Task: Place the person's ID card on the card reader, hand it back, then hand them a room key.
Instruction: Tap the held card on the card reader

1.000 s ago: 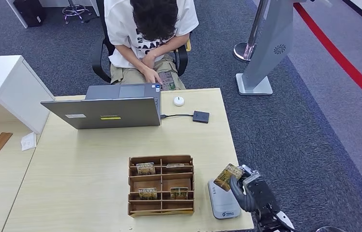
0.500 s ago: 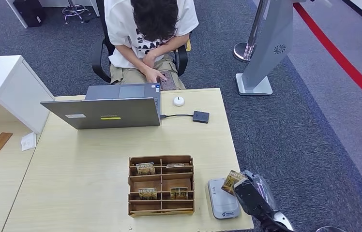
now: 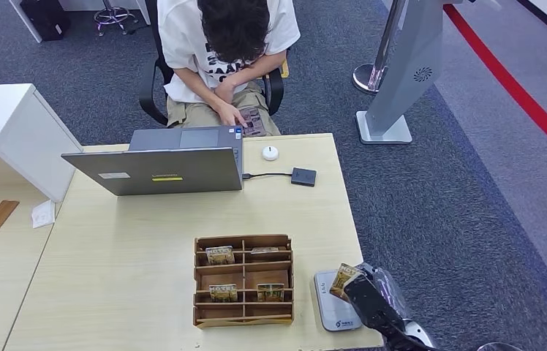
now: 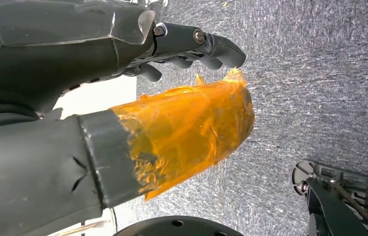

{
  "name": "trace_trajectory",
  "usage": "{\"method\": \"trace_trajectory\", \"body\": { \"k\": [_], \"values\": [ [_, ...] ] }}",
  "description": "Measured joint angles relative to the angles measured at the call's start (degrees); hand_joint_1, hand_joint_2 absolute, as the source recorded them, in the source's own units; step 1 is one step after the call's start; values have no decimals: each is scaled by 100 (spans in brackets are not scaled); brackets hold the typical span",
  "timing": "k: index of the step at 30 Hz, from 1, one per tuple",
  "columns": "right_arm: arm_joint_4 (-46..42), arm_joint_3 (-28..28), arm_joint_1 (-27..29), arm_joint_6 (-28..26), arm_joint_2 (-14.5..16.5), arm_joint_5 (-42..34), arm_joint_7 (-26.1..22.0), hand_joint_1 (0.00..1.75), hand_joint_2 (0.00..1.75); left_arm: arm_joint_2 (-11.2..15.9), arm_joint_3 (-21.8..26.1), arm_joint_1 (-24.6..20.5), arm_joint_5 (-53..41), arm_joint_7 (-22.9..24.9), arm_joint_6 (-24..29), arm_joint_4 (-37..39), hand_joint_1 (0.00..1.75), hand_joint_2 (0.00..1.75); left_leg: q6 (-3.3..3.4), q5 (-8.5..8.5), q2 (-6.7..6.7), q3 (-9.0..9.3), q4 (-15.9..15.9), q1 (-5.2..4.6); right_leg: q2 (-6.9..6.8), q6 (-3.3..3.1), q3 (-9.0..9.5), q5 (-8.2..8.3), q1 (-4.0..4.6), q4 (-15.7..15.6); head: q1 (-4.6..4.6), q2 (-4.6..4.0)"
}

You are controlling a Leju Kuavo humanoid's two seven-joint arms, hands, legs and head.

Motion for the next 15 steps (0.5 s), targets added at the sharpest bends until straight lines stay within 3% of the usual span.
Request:
{"method": "trace_trajectory", "body": {
  "k": [15],
  "values": [
    [188,134,-139,-37,-16,261,204,175,175,0,-2,-1,48,-16,1,0,0,0,0,0,0,1,0,0,0,0,0,0,0,0,-1,0]
  ]
}}
